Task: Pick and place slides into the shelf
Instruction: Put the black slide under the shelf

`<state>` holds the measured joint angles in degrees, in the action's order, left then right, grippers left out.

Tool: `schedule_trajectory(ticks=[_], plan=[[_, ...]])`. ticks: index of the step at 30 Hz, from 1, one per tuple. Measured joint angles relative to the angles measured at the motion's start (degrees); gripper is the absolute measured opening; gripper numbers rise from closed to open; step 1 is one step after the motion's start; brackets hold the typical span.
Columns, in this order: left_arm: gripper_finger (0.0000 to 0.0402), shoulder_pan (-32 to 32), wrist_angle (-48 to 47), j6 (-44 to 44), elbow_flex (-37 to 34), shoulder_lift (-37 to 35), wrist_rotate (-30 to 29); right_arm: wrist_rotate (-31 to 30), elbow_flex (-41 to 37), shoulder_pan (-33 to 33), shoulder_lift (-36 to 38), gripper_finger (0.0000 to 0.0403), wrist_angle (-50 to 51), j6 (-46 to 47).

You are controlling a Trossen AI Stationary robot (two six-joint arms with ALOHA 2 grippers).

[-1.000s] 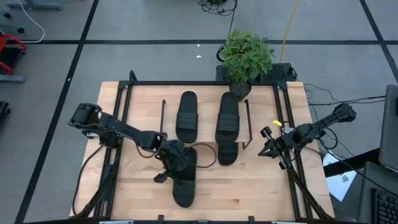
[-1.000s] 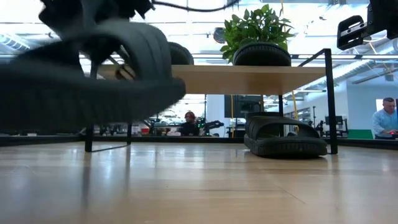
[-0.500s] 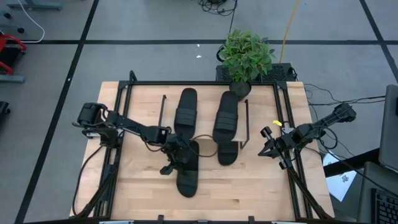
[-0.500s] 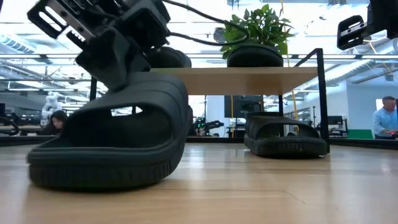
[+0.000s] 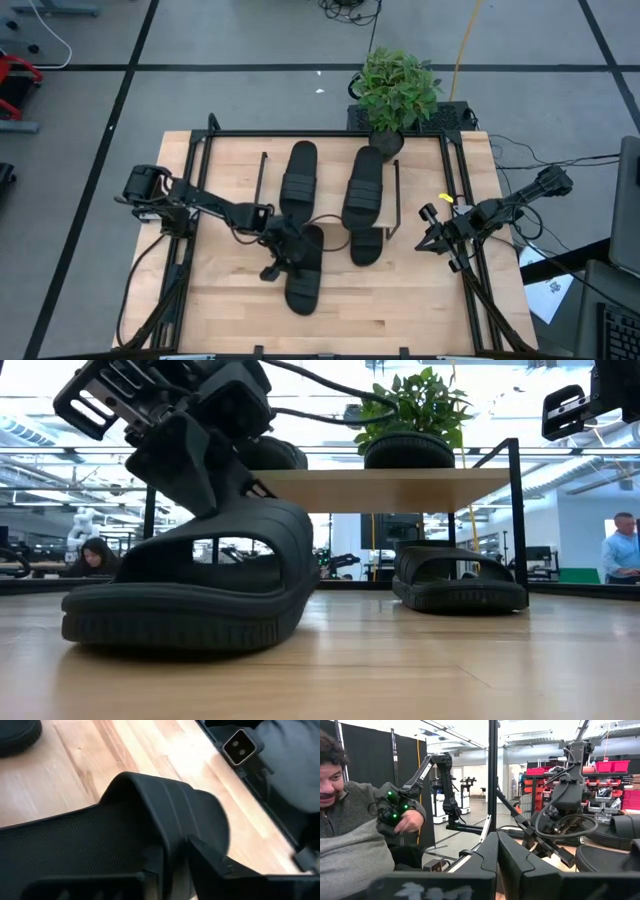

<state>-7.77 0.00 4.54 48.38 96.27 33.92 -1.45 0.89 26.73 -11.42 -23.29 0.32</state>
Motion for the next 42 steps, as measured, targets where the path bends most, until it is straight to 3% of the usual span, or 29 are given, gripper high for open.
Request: schedule_trajectory(ticks=[8,14,20,24,30,32,36,42], plan=[[0.0132,-3.33,-1.60,1.99,-0.17,-2.90,-6.69,0.00,0.00,0.01,-0.02,0.0000,-0.06,0.09],[0.0140,-5.66,-1.75,1.46,-0.04,-7.41,-17.56,-0.02,-0.02,-0.01,-0.31,0.0000,0.04,0.11],[0.0140,-8.00,-3.35,-1.48,-0.02,-12.37,-18.90,-0.02,-0.02,0.01,-0.28,0.0000,-0.04,0.52],[0.0116,-14.66,-1.71,-5.80,0.00,-14.56,-20.89,-0.02,-0.02,-0.01,-0.27,0.0000,-0.04,0.45],[0.0019,-25.50,-0.77,-9.55,0.00,-13.25,-32.43,-0.02,-0.02,-0.01,-0.28,0.0000,-0.02,0.11],[0.0009,-27.09,-0.75,-13.05,0.00,-11.14,-34.72,-0.02,-0.02,-0.01,-0.27,0.0000,-0.06,0.06],[0.0003,-28.46,4.65,-15.68,-0.02,-4.79,-34.79,-0.02,-0.02,0.01,-0.28,0.0000,-0.09,-0.09],[0.0001,-28.84,12.79,-17.76,-0.04,2.11,-28.43,-0.02,-0.02,0.01,-0.28,0.0000,-0.07,0.04]])
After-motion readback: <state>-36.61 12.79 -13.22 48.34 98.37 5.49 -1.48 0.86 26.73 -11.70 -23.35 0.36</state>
